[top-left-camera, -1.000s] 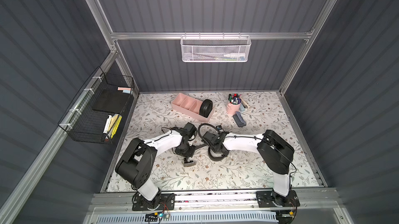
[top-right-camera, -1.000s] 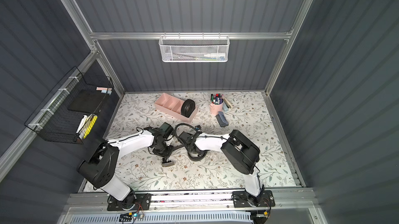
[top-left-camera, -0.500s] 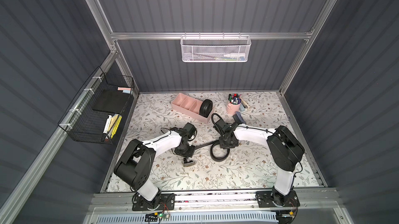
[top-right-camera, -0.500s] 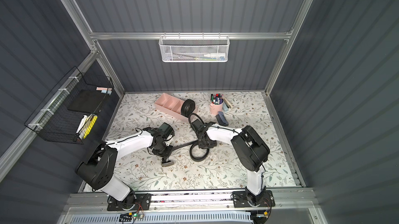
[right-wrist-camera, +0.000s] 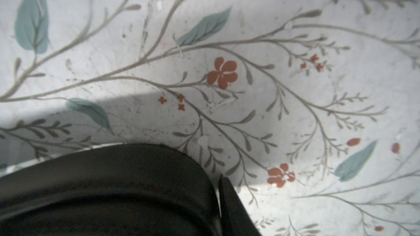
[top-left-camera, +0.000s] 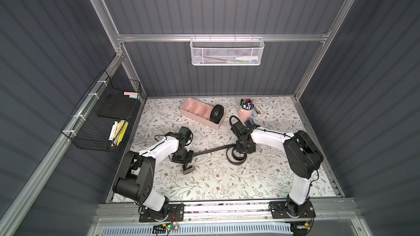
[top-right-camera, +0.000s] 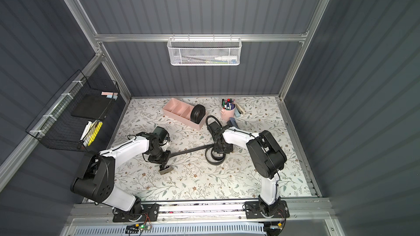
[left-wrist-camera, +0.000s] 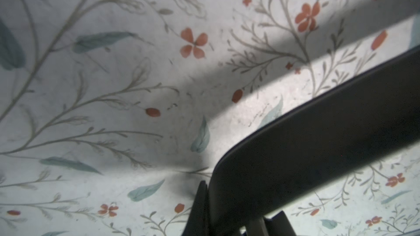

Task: Place the belts into the storage roll
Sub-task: Roll the belt at the center of the board.

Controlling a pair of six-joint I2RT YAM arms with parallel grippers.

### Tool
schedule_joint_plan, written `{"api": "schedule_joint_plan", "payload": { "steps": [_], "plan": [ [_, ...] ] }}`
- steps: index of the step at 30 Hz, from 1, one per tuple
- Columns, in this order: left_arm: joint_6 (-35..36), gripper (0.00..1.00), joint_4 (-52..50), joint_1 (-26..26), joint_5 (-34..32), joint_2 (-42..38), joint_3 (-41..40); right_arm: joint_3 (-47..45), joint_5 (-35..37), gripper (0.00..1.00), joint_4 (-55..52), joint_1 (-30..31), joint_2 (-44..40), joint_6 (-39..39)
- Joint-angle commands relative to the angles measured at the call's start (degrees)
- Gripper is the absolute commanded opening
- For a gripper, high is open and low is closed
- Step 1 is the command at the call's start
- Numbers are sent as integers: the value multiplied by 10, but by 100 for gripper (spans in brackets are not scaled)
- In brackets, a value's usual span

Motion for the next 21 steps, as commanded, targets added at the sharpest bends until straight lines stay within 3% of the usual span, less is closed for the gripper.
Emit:
{"api": "schedule_joint_plan", "payload": {
  "steps": [1,12,21],
  "plan": [
    [5,0,-69,26,-47,-5,5,-49,87,27,-90,-23,47,44],
    [-9,0,-70,93,-82,-13,11,-72,83,28,-73,-18,54,63],
    [-18,0,-75,159,-89,29,78,-72,87,28,-69,-18,53,59]
  ]
}}
